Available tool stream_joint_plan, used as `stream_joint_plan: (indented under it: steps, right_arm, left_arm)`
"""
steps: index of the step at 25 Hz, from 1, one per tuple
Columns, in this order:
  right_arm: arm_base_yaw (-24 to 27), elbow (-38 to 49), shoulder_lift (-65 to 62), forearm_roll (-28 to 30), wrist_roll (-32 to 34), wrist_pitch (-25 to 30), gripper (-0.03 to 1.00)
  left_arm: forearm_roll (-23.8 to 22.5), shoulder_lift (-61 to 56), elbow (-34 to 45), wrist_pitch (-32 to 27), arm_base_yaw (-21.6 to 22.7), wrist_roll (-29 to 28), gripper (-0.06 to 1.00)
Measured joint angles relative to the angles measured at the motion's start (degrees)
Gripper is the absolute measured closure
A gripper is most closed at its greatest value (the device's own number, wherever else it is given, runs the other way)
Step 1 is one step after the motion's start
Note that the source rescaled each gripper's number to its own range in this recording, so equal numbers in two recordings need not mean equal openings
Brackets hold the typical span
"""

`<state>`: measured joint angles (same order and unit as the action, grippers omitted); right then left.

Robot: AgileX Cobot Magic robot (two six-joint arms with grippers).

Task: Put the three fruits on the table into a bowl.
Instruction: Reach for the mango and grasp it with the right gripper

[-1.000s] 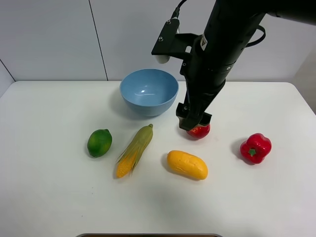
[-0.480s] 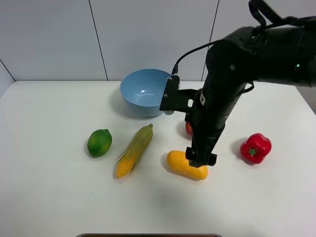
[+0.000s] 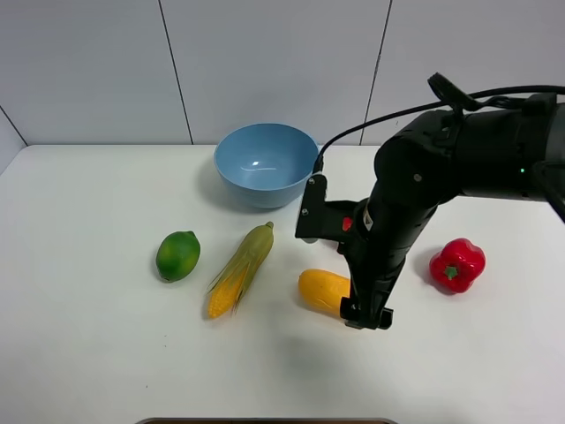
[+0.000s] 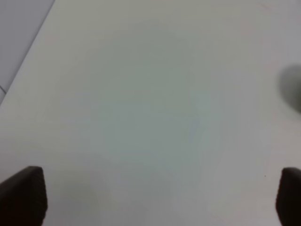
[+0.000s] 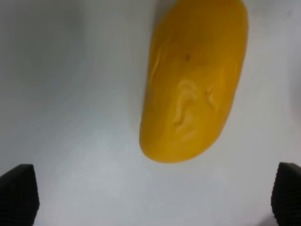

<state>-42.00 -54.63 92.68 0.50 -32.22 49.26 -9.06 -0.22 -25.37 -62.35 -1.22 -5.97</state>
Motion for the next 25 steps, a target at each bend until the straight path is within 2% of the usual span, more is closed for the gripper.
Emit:
stream_joint_plan:
  steps: [14, 25]
  right_arm:
    - [0.0, 0.4, 6.7, 0.1, -0.2, -5.0, -0.03]
    - [2.7, 0.4, 6.8, 0.2, -0.2, -6.7, -0.03]
  left_arm:
    - [0.0, 0.0, 0.0, 0.0, 0.0, 0.0, -0.06]
    - [0.0, 0.0, 0.0, 0.0, 0.0, 0.0, -0.06]
